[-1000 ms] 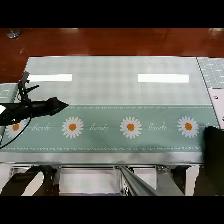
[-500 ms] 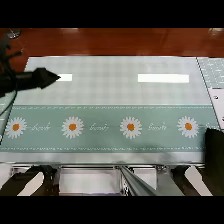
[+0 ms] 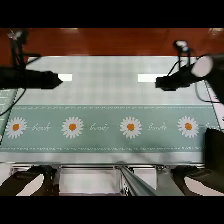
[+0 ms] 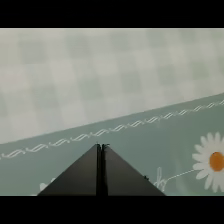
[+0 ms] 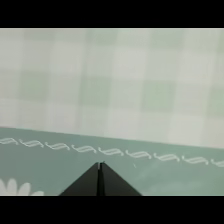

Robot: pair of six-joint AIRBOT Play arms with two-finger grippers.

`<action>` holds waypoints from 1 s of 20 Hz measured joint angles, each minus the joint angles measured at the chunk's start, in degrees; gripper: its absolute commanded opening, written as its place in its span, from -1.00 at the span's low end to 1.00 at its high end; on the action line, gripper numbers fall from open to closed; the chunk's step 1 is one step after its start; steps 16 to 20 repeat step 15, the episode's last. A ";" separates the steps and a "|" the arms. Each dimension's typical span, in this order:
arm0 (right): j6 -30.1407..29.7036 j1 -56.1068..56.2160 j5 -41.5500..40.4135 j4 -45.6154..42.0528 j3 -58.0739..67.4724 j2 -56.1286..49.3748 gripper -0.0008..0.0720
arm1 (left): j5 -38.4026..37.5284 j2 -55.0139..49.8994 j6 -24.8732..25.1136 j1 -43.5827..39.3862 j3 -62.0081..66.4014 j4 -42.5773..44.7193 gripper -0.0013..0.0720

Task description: Fold the shirts.

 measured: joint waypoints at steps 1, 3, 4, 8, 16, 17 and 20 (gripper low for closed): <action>1.88 0.98 -0.07 -1.92 -1.31 -1.36 -0.90 | 0.44 -0.13 -0.42 -0.13 -1.55 1.18 -0.89; 4.42 2.14 -0.35 -4.13 -2.86 -3.04 -0.90 | 0.74 -0.22 -0.81 -0.35 -3.54 2.47 -0.89; 5.25 2.49 -0.83 -4.48 -3.26 -3.45 -0.90 | 0.68 -0.24 -1.11 -0.42 -4.22 3.15 -0.89; 7.06 3.15 -1.70 -5.38 -4.17 -4.44 -0.90 | 0.48 -0.31 -1.36 -0.52 -5.38 4.02 -0.89; 7.85 3.41 -2.10 -5.70 -4.48 -4.74 -0.90 | 0.22 -0.33 -1.55 -0.52 -5.77 4.59 -0.89; 7.85 3.41 -2.10 -5.70 -4.48 -4.74 -0.90 | 0.22 -0.33 -1.55 -0.52 -5.77 4.59 -0.89; 7.85 3.41 -2.10 -5.70 -4.48 -4.74 -0.90 | 0.22 -0.33 -1.55 -0.52 -5.77 4.59 -0.89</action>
